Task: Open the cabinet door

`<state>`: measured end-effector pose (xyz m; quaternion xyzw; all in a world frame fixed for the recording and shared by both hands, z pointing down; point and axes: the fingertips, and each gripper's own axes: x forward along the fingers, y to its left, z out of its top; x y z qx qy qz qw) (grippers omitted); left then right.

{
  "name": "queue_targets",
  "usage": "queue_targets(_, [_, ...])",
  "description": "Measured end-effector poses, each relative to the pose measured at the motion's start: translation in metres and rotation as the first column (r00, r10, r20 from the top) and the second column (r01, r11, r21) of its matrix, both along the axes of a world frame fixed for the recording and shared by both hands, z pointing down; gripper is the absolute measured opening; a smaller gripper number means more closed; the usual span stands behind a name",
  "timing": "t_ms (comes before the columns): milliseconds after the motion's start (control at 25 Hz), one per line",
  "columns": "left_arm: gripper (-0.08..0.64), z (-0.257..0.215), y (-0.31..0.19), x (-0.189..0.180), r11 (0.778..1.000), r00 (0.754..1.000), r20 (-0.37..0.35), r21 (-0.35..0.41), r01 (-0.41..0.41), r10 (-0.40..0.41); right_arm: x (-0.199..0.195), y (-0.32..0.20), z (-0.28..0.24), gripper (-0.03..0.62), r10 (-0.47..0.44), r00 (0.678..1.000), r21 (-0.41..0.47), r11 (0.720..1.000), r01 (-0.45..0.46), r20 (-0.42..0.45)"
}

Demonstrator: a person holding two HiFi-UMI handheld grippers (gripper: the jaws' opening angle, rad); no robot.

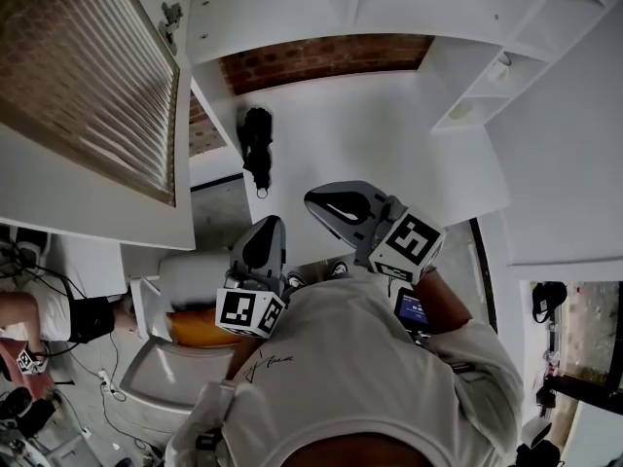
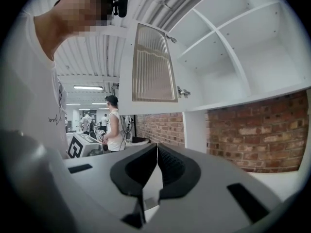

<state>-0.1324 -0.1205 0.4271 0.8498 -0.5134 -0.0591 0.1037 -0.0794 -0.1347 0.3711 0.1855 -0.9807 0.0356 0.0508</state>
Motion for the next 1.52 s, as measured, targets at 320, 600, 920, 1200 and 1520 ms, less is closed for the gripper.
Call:
queue_targets(320, [0.028,0.004,-0.002,-0.003,1.0,0.999,0.03,-0.002,-0.013,0.013,0.028,-0.014,0.027,0.028,0.13,0.991,-0.166,0.978,-0.123,0.032])
queue_targets(600, [0.028,0.003,-0.005,-0.004,1.0,0.999,0.052,-0.003,-0.016,0.016,0.053,-0.021,0.048,0.028,0.205,0.979,-0.21,0.957,-0.202,-0.006])
queue_targets(920, [0.028,0.002,-0.008,-0.005,1.0,0.998,0.056,-0.003,-0.004,0.004,0.079,-0.02,0.056,0.026,0.247,0.968,-0.187,0.95,-0.251,-0.048])
queue_targets(1200, [0.028,-0.004,-0.015,-0.005,1.0,0.999,0.047,0.019,0.001,-0.002,0.091,-0.022,0.05,0.025,0.253,0.965,-0.155,0.953,-0.26,-0.064])
queue_targets(1520, [0.028,-0.006,-0.017,0.002,1.0,0.999,0.043,0.021,-0.001,0.0,0.09,-0.021,0.038,0.025,0.212,0.974,-0.117,0.968,-0.22,-0.081])
